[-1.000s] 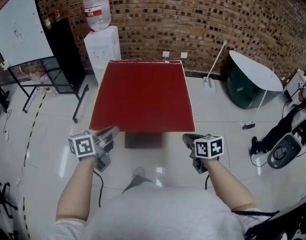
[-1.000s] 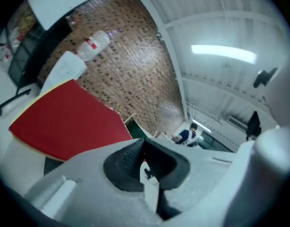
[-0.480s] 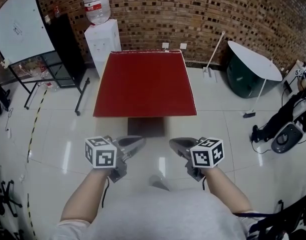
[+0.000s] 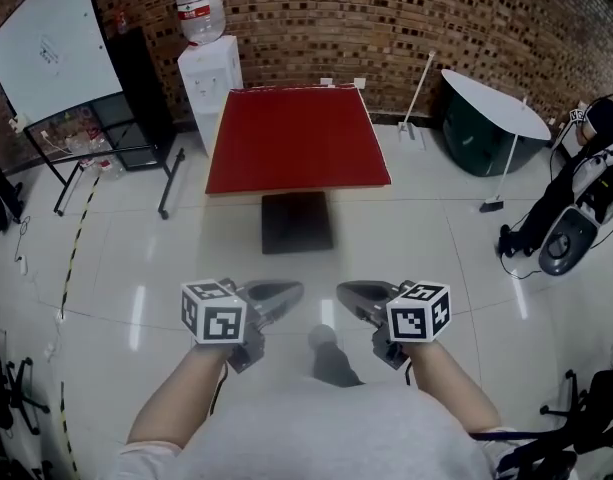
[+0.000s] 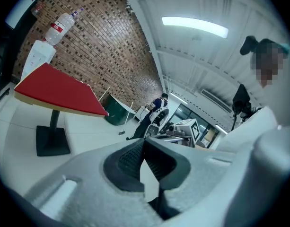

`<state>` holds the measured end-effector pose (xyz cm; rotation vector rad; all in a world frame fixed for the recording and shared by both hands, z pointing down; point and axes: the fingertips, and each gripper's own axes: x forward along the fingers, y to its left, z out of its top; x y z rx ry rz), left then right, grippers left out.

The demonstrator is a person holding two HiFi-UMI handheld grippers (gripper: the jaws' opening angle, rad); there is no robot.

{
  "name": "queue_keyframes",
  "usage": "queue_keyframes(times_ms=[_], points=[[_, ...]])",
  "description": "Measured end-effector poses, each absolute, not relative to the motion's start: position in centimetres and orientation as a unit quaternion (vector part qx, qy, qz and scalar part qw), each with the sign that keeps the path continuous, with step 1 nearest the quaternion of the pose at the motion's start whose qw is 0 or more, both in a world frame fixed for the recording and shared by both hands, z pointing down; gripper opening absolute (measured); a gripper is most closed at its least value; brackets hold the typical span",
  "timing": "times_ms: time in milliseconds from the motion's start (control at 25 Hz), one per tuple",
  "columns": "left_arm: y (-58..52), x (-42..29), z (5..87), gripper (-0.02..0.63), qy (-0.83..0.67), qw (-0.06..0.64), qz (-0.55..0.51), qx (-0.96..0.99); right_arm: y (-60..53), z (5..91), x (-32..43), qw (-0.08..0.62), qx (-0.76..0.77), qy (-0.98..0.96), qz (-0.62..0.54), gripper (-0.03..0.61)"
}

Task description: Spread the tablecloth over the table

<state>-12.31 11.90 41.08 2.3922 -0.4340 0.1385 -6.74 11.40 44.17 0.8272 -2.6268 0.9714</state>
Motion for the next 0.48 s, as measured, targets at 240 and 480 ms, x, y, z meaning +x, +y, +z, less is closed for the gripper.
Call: queue_keyframes(times_ms=[240,480], points=[[17.5,-12.6,39.3,0.002,-0.168,0.332,0.054,0.926,17.7,41.7,-7.6,0.097,0.282,-0.902,0.314,0.0],[21.8,-11.2,37.3,0.002,-0.165,0.309,0.049,0.935,21.5,38.7,-7.0,0.055,0.252,-0.91,0.324,0.0]])
